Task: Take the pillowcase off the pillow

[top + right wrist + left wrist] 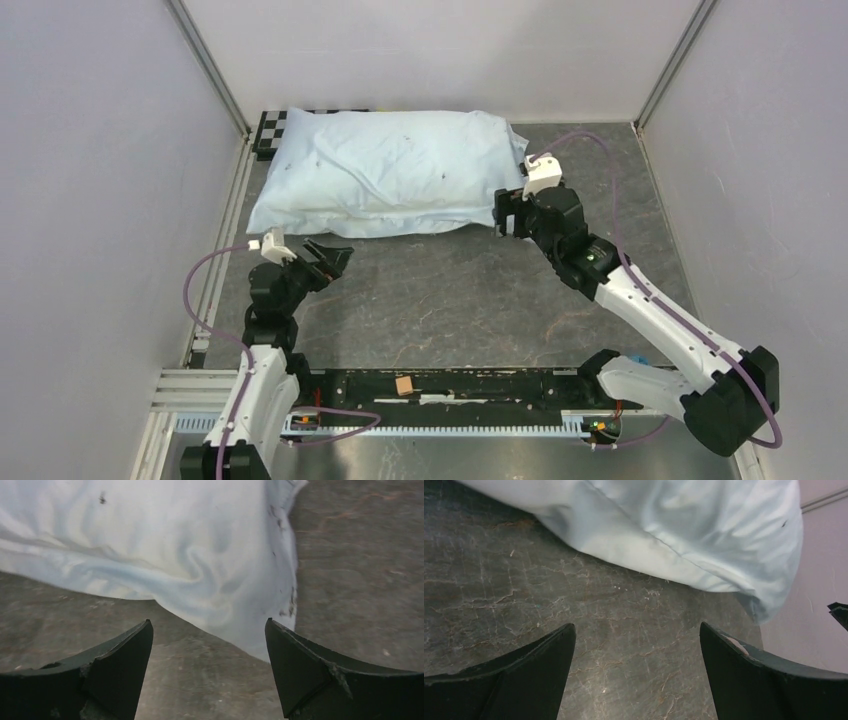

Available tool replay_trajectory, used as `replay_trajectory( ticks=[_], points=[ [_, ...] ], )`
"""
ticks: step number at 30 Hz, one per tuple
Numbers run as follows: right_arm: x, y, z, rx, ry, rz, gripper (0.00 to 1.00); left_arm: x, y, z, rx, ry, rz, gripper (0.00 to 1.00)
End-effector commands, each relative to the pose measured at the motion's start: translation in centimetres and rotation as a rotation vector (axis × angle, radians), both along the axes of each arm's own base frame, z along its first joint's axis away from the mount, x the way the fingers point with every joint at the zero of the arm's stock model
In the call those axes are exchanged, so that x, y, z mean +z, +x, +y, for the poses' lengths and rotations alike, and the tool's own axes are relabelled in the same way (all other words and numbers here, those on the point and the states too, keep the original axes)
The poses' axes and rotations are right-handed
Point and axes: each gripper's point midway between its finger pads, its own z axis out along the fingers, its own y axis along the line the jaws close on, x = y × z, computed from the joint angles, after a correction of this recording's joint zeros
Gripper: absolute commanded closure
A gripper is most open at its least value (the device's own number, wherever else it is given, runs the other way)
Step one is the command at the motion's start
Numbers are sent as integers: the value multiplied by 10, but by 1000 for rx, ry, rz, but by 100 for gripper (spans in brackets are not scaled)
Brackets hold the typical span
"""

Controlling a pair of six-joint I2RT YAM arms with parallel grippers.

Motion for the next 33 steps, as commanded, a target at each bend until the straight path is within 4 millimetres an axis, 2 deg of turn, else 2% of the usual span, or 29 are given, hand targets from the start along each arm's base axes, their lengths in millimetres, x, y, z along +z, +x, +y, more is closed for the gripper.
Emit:
replay_trajectory(
  ticks=[1,4,7,8,10,12,17,18,19,20,21,22,23,26,27,29,30,31,32,33],
  points=[
    [-6,7,-63,-279,-179,-70,9,15,9,0,-13,23,-43,0],
    [-30,9,-82,-360,-232,-44,5,13,9,0,-15,20,-39,0],
    [-54,18,-89,-356,-232,21,3,13,9,0,-13,22,-44,0],
    [-62,22,-86,-327,-211,48,2,13,9,0,-13,23,-46,0],
    [-78,30,-66,-184,-88,97,2,15,9,1,-12,25,-52,0],
    [-83,38,-54,-112,1,96,2,15,8,0,-13,26,-55,0],
    [-94,72,-55,-146,-84,127,4,16,8,0,-14,28,-58,0],
    [-95,80,-56,-152,-110,134,8,16,8,0,-15,28,-59,0],
    [-100,86,-54,-143,-135,146,21,16,8,0,-18,26,-58,0],
    [-105,88,-50,-118,-158,174,38,17,8,-1,-20,26,-59,0],
    [-106,89,-43,-89,-163,185,50,17,8,-1,-19,24,-60,0],
    [-108,87,-31,-45,-165,190,64,18,8,-1,-21,22,-60,0],
    [-108,82,-14,9,-174,181,73,18,7,-2,-24,20,-62,0],
    [-95,58,36,129,-180,120,92,20,7,-3,-29,16,-68,0],
    [-87,44,58,190,-148,93,93,21,7,-3,-32,15,-72,0],
    [-69,14,100,328,-69,21,92,23,6,-4,-35,12,-78,0],
    [-65,-4,117,398,-43,2,88,25,6,-4,-36,12,-84,0],
    [-57,-18,128,448,-18,-24,76,26,5,-4,-37,12,-87,0],
    [-51,-29,135,476,-4,-39,56,27,5,-5,-39,12,-95,0],
    [-50,-34,134,468,5,-38,43,29,4,-5,-41,14,-102,0]
  ],
)
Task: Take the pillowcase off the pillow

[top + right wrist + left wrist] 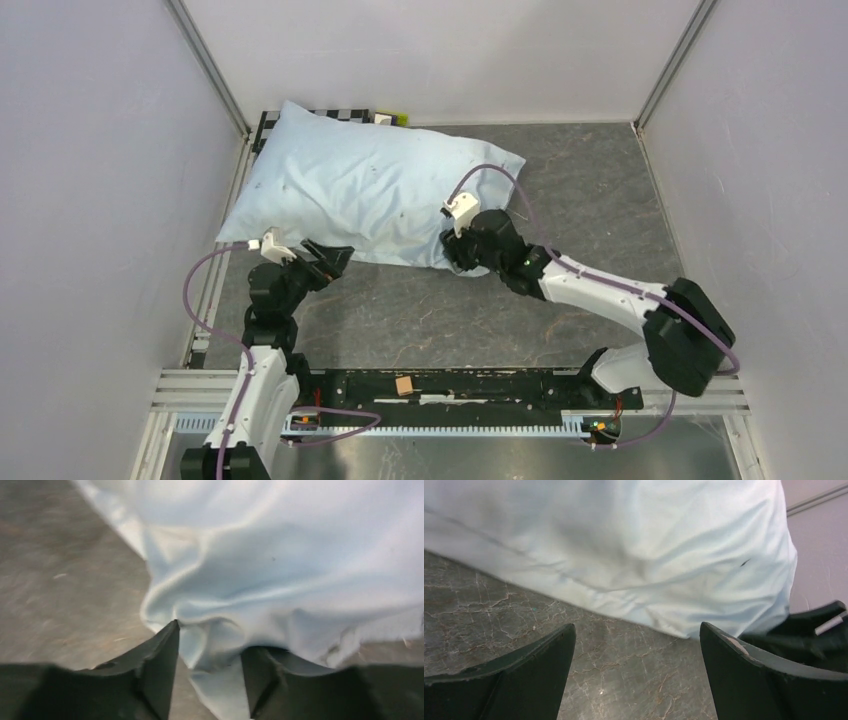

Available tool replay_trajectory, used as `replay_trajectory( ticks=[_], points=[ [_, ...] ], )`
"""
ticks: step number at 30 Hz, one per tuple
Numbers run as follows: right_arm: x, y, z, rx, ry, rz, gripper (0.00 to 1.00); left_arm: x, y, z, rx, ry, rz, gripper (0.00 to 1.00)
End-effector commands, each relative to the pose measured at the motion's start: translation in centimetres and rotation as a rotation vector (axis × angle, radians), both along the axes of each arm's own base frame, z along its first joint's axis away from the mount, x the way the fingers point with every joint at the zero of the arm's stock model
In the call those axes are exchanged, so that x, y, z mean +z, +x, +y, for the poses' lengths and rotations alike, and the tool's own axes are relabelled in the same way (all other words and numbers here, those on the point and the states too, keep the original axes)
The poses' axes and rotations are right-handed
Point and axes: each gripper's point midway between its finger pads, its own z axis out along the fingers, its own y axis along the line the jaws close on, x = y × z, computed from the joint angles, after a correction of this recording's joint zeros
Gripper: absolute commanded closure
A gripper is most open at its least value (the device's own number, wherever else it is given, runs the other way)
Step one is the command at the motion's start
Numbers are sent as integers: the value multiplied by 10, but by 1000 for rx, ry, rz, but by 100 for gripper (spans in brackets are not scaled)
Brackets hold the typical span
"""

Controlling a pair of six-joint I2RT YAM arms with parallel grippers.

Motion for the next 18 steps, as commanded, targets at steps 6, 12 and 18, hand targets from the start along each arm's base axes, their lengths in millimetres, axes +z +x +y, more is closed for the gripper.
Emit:
replay_trajectory(
  ticks=[6,12,18],
  points=[
    [54,-28,-8,-63,138,-126,23,52,-1,-12,-65,31,-189,0],
    [58,-29,-70,-269,225,-178,17,66,-7,-59,-163,111,-173,0],
    [49,-19,-139,-564,291,-186,9,84,-12,-125,-294,240,-142,3]
  ],
)
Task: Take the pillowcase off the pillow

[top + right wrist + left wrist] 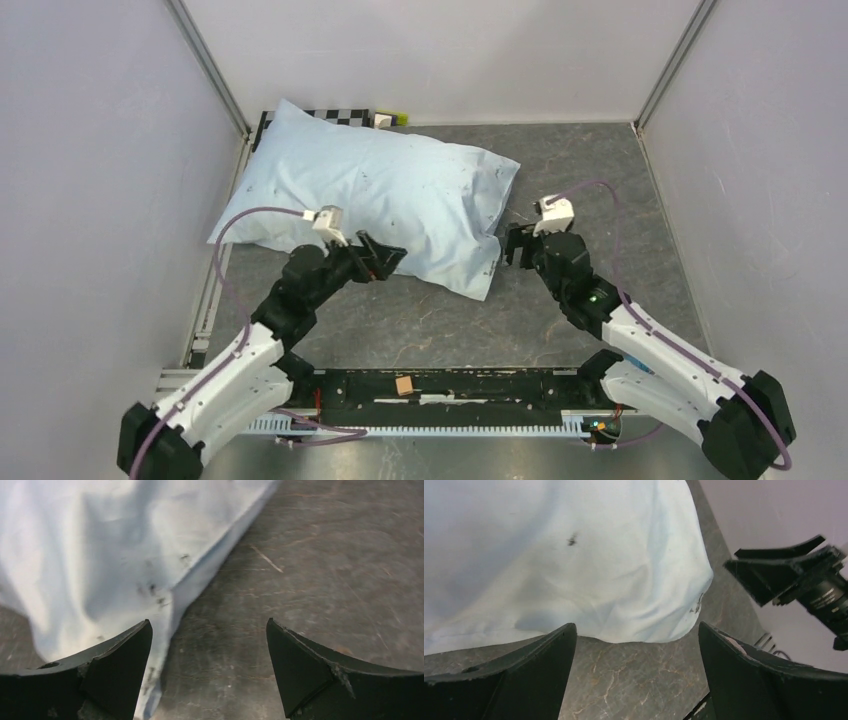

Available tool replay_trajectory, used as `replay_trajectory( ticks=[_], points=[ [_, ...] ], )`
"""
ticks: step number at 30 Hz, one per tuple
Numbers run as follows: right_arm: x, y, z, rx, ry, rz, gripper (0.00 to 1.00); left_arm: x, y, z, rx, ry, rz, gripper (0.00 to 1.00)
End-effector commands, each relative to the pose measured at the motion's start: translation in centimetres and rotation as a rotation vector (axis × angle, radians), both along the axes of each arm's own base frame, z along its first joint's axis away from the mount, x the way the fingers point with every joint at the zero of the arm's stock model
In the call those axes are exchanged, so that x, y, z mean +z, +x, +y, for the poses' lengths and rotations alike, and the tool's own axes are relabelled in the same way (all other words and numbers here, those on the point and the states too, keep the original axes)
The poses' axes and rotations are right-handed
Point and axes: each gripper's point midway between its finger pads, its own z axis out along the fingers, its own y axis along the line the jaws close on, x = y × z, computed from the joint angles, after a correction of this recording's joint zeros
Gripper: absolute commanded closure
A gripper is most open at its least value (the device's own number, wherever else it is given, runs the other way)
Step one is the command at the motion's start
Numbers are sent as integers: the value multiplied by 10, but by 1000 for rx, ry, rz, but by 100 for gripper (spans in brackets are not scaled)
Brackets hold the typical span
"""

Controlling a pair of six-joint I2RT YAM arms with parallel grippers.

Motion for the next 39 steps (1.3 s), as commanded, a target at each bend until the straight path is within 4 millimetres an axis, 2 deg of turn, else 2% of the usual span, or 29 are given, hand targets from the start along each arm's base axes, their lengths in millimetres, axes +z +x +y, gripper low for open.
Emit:
replay_trajectory(
  ticks=[1,6,8,10,12,16,19,22,25,27,29,31,33,34,39],
  points=[
    [-3,10,-47,-252,108,4,9,27,12,-33,9,200,-65,4],
    [-12,4,-75,-386,118,19,7,45,-1,-107,-64,630,-132,3],
    [-10,1,-80,-392,120,-2,7,41,-4,-137,-106,794,-157,1],
    [-6,-5,-94,-453,114,-21,6,36,-3,-155,-105,928,-148,0],
    [2,-16,-119,-563,123,-64,6,29,-1,-169,-87,1050,-157,0],
    [16,-34,-151,-679,169,-177,8,13,10,-182,-29,1224,-156,0],
    [23,-45,-165,-729,183,-215,9,1,17,-183,8,1299,-151,0],
    [28,-49,-168,-725,181,-234,9,-11,22,-182,1,1313,-123,0],
    [30,-43,-158,-664,167,-235,10,-11,30,-182,6,1324,-113,2],
    [24,-35,-137,-547,141,-204,10,-3,41,-167,66,1362,-97,13],
    [14,-26,-111,-416,119,-165,10,-1,47,-156,65,1315,-46,38],
    [3,-19,-88,-312,96,-112,10,-3,51,-152,14,1236,-6,58],
    [-4,-13,-74,-254,84,-63,9,1,49,-148,-16,1169,3,86],
    [-9,-12,-66,-224,83,-36,8,6,48,-147,-17,1131,-2,96],
    [-26,-7,-31,-105,152,50,6,23,36,-128,-18,1010,18,98]
  ],
)
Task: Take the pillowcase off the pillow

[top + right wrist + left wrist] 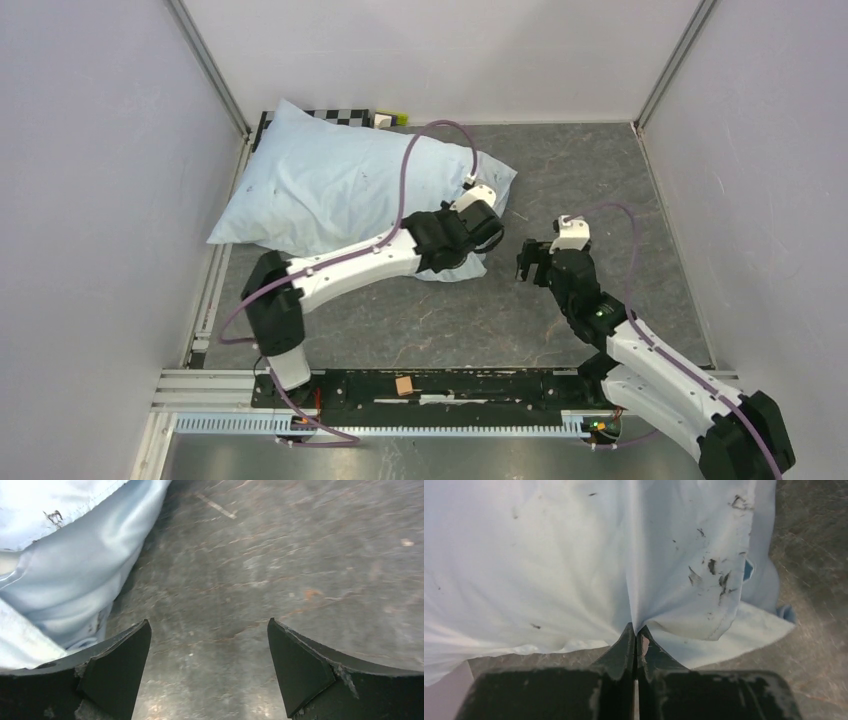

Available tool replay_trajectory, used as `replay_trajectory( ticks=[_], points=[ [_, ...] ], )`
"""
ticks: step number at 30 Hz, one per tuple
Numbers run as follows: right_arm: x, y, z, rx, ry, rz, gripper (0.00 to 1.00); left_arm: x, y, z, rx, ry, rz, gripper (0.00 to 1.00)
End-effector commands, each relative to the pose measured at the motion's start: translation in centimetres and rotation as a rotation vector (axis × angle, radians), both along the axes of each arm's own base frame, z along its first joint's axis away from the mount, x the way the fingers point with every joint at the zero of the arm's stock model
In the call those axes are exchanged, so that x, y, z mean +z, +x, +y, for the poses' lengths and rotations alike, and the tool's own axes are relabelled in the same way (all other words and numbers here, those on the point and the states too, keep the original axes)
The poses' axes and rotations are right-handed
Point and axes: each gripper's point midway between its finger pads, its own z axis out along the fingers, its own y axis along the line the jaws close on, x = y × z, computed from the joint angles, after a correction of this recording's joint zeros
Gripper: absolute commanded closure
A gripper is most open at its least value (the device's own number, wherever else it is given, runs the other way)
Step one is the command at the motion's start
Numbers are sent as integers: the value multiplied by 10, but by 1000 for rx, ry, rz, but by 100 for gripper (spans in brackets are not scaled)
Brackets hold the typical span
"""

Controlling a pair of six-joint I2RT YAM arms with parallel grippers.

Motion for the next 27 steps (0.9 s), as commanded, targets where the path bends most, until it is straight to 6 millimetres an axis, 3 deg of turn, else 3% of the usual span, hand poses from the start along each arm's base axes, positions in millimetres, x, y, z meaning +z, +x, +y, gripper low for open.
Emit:
replay_trajectory(
  ticks=[1,9,13,21,27],
  points=[
    [20,9,47,162,166,-30,6,37,-19,0,-27,-237,-3,98],
    [18,-15,95,388,428,-65,11,54,-82,37,-114,-587,70,98],
    [22,-30,124,558,483,-43,17,54,-104,50,-149,-662,108,98],
    [25,-35,158,634,446,-39,12,54,-119,62,-160,-674,151,95],
    [64,-29,166,637,564,-152,13,54,-125,63,-171,-677,169,96]
  ],
)
